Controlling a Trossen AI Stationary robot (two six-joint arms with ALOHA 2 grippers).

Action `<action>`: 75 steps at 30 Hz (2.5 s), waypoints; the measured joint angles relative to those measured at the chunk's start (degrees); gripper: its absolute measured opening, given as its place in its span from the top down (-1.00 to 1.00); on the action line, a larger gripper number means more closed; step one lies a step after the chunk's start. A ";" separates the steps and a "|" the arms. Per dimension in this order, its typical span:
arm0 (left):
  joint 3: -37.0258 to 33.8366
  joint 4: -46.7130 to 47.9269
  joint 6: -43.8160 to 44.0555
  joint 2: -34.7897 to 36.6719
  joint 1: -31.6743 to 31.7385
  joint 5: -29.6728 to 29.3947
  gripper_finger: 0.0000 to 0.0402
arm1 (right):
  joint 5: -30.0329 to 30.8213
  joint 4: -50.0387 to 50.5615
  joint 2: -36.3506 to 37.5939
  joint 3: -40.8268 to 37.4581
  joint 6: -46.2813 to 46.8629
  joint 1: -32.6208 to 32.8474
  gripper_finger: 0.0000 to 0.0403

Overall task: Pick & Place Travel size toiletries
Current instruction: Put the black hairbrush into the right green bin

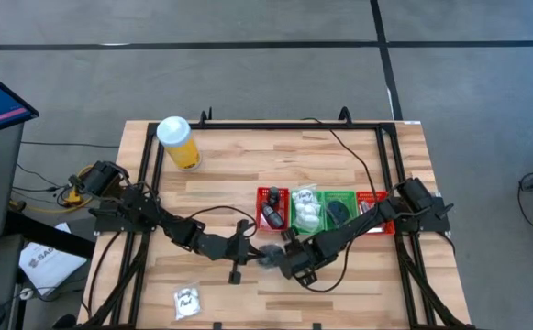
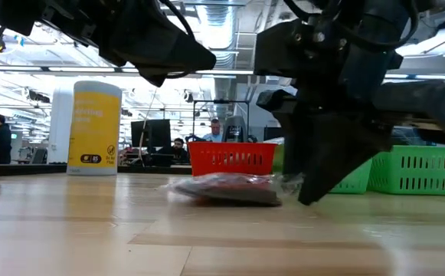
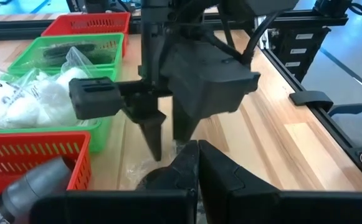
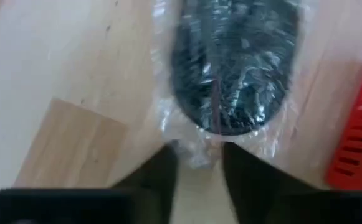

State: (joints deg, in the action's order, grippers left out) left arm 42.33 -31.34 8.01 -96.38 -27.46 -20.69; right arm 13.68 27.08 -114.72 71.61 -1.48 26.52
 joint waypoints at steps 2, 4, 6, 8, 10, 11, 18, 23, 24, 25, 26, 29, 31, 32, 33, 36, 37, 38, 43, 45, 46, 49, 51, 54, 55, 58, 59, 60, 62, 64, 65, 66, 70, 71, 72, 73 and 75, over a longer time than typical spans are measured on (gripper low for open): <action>0.00 -0.07 0.00 0.00 0.00 0.00 1.00 | -0.36 0.05 -0.01 -0.02 -0.19 0.06 0.68; 0.00 -0.06 0.00 0.00 0.00 0.00 1.00 | -1.42 -0.09 -0.01 -0.02 -0.38 0.10 0.91; 0.00 -0.06 0.00 0.00 0.00 0.00 1.00 | -1.64 -0.24 -0.01 -0.02 -0.46 0.19 0.93; 0.00 -0.06 0.00 0.00 0.00 0.00 1.00 | -1.65 -0.34 -0.01 -0.02 -0.46 0.24 0.94; 0.00 -0.06 0.00 0.00 0.00 0.00 1.00 | -1.69 -0.34 -0.01 -0.02 -0.59 0.45 0.98; 0.00 -0.06 0.00 0.00 0.00 0.00 1.00 | -1.70 -0.34 -0.01 -0.02 -0.58 0.47 0.98; 0.00 -0.06 0.01 0.00 0.00 0.00 1.00 | -2.15 0.68 1.59 1.45 0.02 1.72 1.00; 0.00 -0.04 1.32 0.00 0.00 0.00 1.00 | -1.88 2.87 5.07 2.63 0.03 2.78 1.00; 0.00 0.01 1.45 0.00 0.00 0.00 1.00 | -1.78 3.01 5.93 2.70 0.03 2.89 1.00; 0.00 0.05 1.46 0.00 0.00 -0.02 1.00 | -1.76 3.24 6.82 2.76 0.05 3.11 1.00; 0.00 0.05 1.46 0.00 0.00 -0.02 1.00 | -1.78 3.77 7.74 2.80 0.23 3.15 1.00; 0.00 0.05 1.46 0.00 0.00 0.00 1.00 | -1.02 6.09 10.56 2.80 1.50 3.51 1.00; 0.00 0.03 1.48 0.00 0.00 -0.02 1.00 | 0.70 8.33 12.26 2.80 2.43 3.53 1.00; 0.00 0.03 1.49 0.00 0.00 -0.01 1.00 | 1.38 9.51 13.07 2.80 3.04 3.53 1.00; 0.00 0.03 1.49 0.00 0.00 0.00 1.00 | 1.66 11.11 13.93 2.80 3.73 3.53 1.00; 0.00 -0.04 1.49 0.00 0.00 0.00 1.00 | 3.31 14.83 16.67 2.80 6.13 3.53 1.00; 0.00 -0.06 1.49 0.00 0.00 0.00 1.00 | 4.09 16.32 17.46 2.82 7.05 3.53 1.00; 0.00 -0.11 1.49 0.00 0.00 -0.01 1.00 | 4.66 17.68 18.27 2.80 8.17 3.53 1.00; 0.00 -0.17 2.93 0.00 0.00 0.00 1.00 | 7.19 24.26 23.07 2.80 15.28 3.48 1.00; 0.00 -0.21 3.40 0.00 0.00 0.00 1.00 | 7.81 26.82 24.96 2.80 18.33 3.48 1.00; 0.00 -0.21 3.43 0.00 0.00 -0.02 1.00 | 8.26 28.29 25.95 2.80 19.63 3.50 1.00; 0.00 -0.22 3.43 0.00 0.00 -0.02 1.00 | 10.17 32.50 28.77 2.80 24.30 3.92 1.00; 0.00 -0.24 3.43 0.00 0.00 -0.02 1.00 | 10.70 35.32 30.19 2.80 27.57 4.09 1.00; 0.00 -0.30 3.49 0.00 0.00 0.00 1.00 | 11.36 39.76 32.25 2.80 32.68 4.61 1.00; 0.00 -0.31 3.50 0.00 0.00 0.00 1.00 | 11.73 41.27 32.82 2.82 34.50 4.72 1.00; 0.00 -0.44 3.50 0.00 0.00 -0.02 1.00 | 12.05 46.22 34.12 2.81 40.28 5.08 1.00; 0.00 -0.50 3.50 0.00 -0.02 0.00 1.00 | 12.08 47.75 34.43 2.81 41.95 5.23 1.00; 0.00 -0.52 3.58 0.00 0.00 0.00 1.00 | 12.15 49.12 34.69 2.81 43.46 5.39 1.00; 0.00 -0.52 4.32 0.00 -0.02 0.00 1.00 | 12.17 51.53 35.20 2.71 46.88 5.86 1.00; 0.00 -0.52 4.67 0.00 0.00 0.00 1.00 | 12.15 53.13 35.80 2.22 49.60 6.15 1.00; 0.00 -0.54 4.68 0.00 0.00 -0.02 1.00 | 12.11 54.43 35.98 2.07 50.93 6.17 1.00; 0.00 -0.53 4.69 0.00 -0.01 0.00 1.00 | 12.10 55.66 36.04 2.04 52.60 6.26 1.00; 0.00 -0.59 4.70 0.00 -0.02 -0.01 1.00 | 12.12 59.67 36.05 2.04 57.96 6.88 1.00; 0.00 -0.59 4.71 0.00 -0.04 -0.02 1.00 | 12.12 60.24 36.05 2.04 59.03 7.12 1.00; 0.00 -0.61 4.79 0.00 -0.15 -0.03 1.00 | 12.12 60.57 36.05 2.04 59.83 7.35 1.00; 0.00 -0.61 4.90 0.00 -0.23 -0.02 1.00 | 12.10 60.75 36.05 2.04 60.57 7.67 1.00; 0.00 -0.63 4.92 0.00 -0.54 -0.02 1.00 | 12.12 61.17 36.05 2.04 62.44 8.27 1.00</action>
State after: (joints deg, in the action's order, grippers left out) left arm 42.33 -31.97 12.93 -96.38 -28.01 -20.71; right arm 25.80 88.26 -78.67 73.65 60.97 34.78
